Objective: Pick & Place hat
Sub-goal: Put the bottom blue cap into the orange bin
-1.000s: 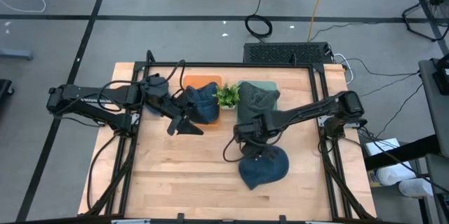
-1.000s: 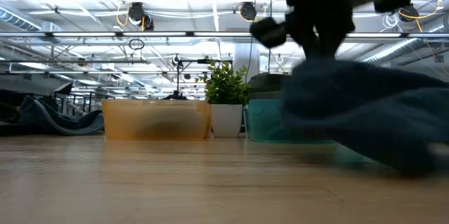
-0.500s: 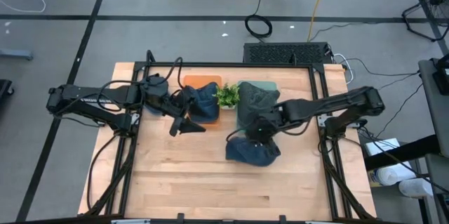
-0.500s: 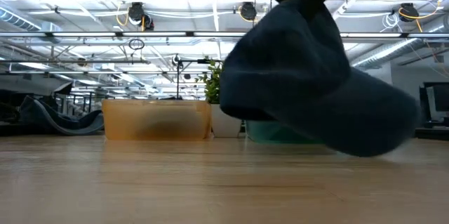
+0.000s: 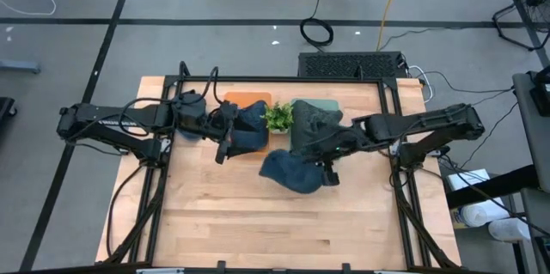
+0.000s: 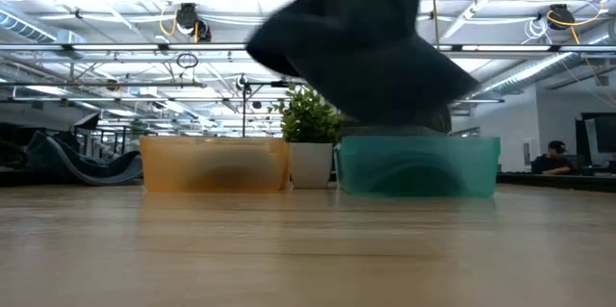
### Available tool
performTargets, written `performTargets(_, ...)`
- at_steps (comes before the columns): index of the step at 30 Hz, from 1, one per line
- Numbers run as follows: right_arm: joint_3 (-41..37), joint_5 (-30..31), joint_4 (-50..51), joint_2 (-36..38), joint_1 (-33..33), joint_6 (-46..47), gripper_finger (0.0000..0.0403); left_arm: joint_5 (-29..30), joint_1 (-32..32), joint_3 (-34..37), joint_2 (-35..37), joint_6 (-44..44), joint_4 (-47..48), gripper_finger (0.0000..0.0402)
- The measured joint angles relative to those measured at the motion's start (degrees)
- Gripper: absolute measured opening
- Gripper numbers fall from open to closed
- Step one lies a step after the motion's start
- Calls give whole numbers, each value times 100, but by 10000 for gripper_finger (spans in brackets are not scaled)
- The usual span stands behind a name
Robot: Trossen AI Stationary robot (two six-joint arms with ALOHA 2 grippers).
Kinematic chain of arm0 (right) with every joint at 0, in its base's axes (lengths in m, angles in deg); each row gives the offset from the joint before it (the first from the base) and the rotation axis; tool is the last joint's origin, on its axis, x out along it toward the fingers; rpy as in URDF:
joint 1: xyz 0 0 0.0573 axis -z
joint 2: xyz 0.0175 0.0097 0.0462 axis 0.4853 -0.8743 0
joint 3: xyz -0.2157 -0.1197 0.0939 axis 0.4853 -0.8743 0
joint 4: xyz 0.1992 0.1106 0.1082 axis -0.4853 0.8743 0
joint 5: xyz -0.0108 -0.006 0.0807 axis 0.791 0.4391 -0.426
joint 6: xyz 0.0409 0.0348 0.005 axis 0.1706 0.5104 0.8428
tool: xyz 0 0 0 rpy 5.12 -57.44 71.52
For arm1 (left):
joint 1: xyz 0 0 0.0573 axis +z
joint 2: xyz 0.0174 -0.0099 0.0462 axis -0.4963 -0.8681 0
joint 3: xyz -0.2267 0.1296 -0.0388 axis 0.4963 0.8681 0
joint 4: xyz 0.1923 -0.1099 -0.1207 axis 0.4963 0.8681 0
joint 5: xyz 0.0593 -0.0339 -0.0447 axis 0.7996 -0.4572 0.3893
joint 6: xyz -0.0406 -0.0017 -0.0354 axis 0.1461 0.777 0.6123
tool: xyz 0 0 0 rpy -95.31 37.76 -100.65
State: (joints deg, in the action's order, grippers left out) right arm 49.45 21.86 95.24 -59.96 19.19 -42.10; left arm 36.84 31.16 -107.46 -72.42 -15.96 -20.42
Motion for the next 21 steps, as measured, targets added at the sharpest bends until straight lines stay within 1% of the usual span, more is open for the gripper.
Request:
performTargets(5,0,166,-666,234,9,103,0,316,1,0,0,-219,4,353)
performTargets(6,4,275,-796,288,9,108,0,382,1,0,0,-232,5,353)
performTargets(10,9,681,-1258,418,9,23,0,412,1,0,0,-221,-10,353)
performTargets(13,15,830,-1581,452,11,3,0,414,-14,0,0,-221,-18,353)
performTargets(18,298,877,-1635,445,11,-218,0,413,-14,0,0,-217,-14,353)
performTargets(21,407,1131,-1661,445,9,-320,0,414,-14,0,0,-125,-40,353)
